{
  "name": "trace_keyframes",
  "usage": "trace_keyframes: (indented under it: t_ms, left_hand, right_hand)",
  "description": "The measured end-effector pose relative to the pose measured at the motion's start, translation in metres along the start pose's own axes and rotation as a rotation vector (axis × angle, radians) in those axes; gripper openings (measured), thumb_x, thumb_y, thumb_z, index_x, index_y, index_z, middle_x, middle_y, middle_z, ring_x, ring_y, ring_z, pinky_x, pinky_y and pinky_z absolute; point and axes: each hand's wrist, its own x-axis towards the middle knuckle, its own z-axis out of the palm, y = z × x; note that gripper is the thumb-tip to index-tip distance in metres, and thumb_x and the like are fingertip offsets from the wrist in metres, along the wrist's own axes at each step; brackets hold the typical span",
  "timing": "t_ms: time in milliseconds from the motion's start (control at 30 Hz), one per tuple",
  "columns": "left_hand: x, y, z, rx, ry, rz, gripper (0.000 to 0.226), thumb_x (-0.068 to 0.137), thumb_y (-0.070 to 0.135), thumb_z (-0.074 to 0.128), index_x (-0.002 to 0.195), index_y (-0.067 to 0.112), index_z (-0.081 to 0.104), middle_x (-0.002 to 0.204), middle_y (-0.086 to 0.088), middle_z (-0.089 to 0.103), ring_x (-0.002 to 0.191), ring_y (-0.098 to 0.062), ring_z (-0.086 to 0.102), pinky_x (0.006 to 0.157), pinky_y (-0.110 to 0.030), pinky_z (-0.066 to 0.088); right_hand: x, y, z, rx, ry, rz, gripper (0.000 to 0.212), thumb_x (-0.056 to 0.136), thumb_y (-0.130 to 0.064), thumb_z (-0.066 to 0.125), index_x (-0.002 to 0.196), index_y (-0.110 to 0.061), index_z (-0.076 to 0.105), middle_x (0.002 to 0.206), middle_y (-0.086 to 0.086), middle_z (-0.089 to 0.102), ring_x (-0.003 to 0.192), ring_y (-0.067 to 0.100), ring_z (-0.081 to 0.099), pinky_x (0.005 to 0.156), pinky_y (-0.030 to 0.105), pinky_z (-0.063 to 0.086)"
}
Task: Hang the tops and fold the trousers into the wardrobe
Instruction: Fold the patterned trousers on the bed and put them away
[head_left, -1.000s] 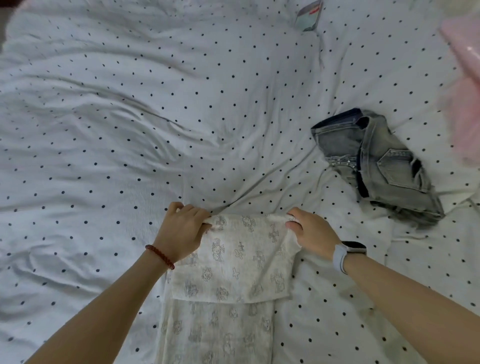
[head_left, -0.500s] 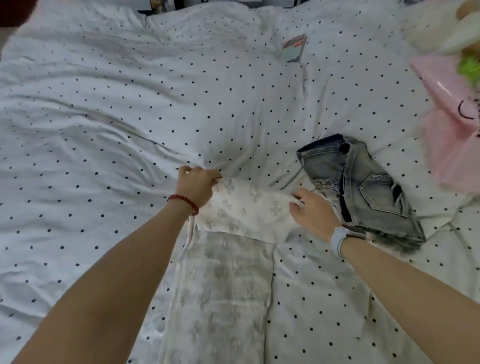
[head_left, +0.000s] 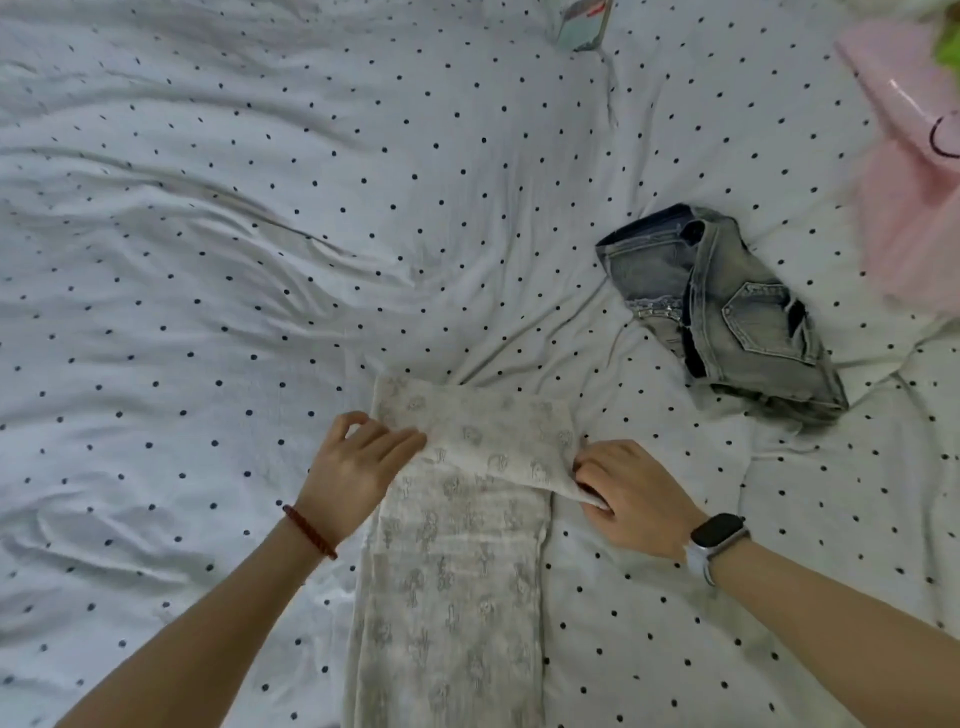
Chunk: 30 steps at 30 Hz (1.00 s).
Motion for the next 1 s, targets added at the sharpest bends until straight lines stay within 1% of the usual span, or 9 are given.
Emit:
trace_keyframes:
  t_ms: [167, 267, 400, 467, 533, 667, 833, 933, 1000]
  left_hand:
    - [-0.043, 0.026, 0.008, -0.081, -0.182, 0.021, 0.058, 0.1, 0.002, 0.018, 0.085, 0.014, 0.074, 0.086, 0.002, 0.072, 0.065, -0.014, 0.065, 0.074, -0.029, 0.045]
    - [-0.063, 0.034, 0.018, -0.149, -0.368, 0.031, 0.037, 0.085, 0.007, 0.038, 0.085, 0.018, 0.073, 0.08, 0.006, 0.071, 0.064, -0.012, 0.065, 0.066, -0.024, 0.05]
    - [-0.05, 0.028, 0.023, -0.184, -0.353, -0.067, 0.029, 0.08, 0.016, 0.043, 0.078, 0.017, 0.072, 0.069, 0.006, 0.068, 0.064, -0.014, 0.063, 0.073, -0.028, 0.047]
    - [-0.025, 0.019, 0.028, -0.132, -0.302, -0.156, 0.03, 0.083, 0.017, 0.042, 0.088, 0.013, 0.071, 0.085, 0.0, 0.07, 0.078, -0.02, 0.066, 0.077, -0.033, 0.049]
    - [0.003, 0.011, 0.037, -0.025, -0.337, -0.25, 0.035, 0.087, 0.022, 0.039, 0.104, 0.01, 0.067, 0.104, -0.005, 0.068, 0.096, -0.026, 0.064, 0.083, -0.041, 0.048]
    - [0.037, 0.0, 0.059, 0.115, -0.615, -0.289, 0.048, 0.088, 0.031, 0.031, 0.116, 0.007, 0.062, 0.114, -0.007, 0.065, 0.113, -0.029, 0.058, 0.096, -0.053, 0.036]
    - [0.05, -0.009, 0.071, 0.046, -0.808, -0.354, 0.049, 0.089, 0.036, 0.046, 0.136, 0.02, 0.041, 0.124, 0.006, 0.056, 0.128, -0.019, 0.038, 0.111, -0.051, -0.002]
    - [0.063, -0.014, 0.065, 0.017, -0.875, -0.373, 0.018, 0.089, 0.031, 0.045, 0.098, 0.024, 0.059, 0.091, 0.011, 0.058, 0.102, -0.014, 0.051, 0.113, -0.047, 0.009]
    - [0.066, -0.017, 0.057, 0.001, -0.92, -0.357, 0.02, 0.091, 0.024, 0.041, 0.078, 0.021, 0.055, 0.074, 0.011, 0.047, 0.082, -0.012, 0.05, 0.107, -0.039, 0.023]
  right_hand:
    - [-0.021, -0.005, 0.029, -0.01, -0.17, -0.039, 0.012, 0.074, -0.025, 0.044, 0.072, -0.019, 0.054, 0.081, -0.004, 0.059, 0.077, 0.017, 0.06, 0.073, 0.03, 0.049]
    - [-0.029, -0.006, 0.039, -0.076, -0.279, -0.02, 0.021, 0.073, -0.036, 0.044, 0.065, -0.022, 0.058, 0.081, -0.008, 0.06, 0.081, 0.014, 0.061, 0.071, 0.032, 0.052]
    - [-0.012, -0.01, 0.04, -0.044, -0.105, 0.114, 0.029, 0.082, -0.031, 0.039, 0.066, -0.017, 0.057, 0.071, -0.005, 0.057, 0.066, 0.016, 0.057, 0.061, 0.032, 0.05]
    - [0.014, -0.011, 0.037, -0.05, 0.005, 0.201, 0.031, 0.088, -0.025, 0.035, 0.078, -0.012, 0.061, 0.081, 0.001, 0.061, 0.073, 0.02, 0.06, 0.064, 0.034, 0.049]
    - [0.043, -0.008, 0.035, -0.03, 0.007, 0.282, 0.028, 0.094, -0.022, 0.038, 0.106, -0.009, 0.059, 0.11, 0.006, 0.059, 0.102, 0.025, 0.057, 0.083, 0.039, 0.045]
    - [0.084, 0.002, 0.041, 0.044, -0.24, 0.418, 0.051, 0.098, -0.029, 0.034, 0.145, -0.012, 0.023, 0.147, 0.004, 0.032, 0.137, 0.021, 0.027, 0.11, 0.04, 0.024]
    - [0.1, 0.01, 0.041, -0.075, -0.456, 0.427, 0.049, 0.093, -0.03, 0.041, 0.139, -0.015, 0.031, 0.133, 0.005, 0.047, 0.126, 0.024, 0.039, 0.1, 0.042, 0.033]
    - [0.103, 0.011, 0.03, 0.032, -0.477, 0.454, 0.024, 0.089, -0.022, 0.048, 0.112, -0.014, 0.05, 0.108, 0.002, 0.054, 0.107, 0.023, 0.049, 0.085, 0.034, 0.035]
    - [0.104, 0.009, 0.019, 0.086, -0.478, 0.459, 0.001, 0.09, -0.019, 0.048, 0.09, -0.019, 0.048, 0.086, -0.006, 0.049, 0.092, 0.021, 0.05, 0.074, 0.029, 0.033]
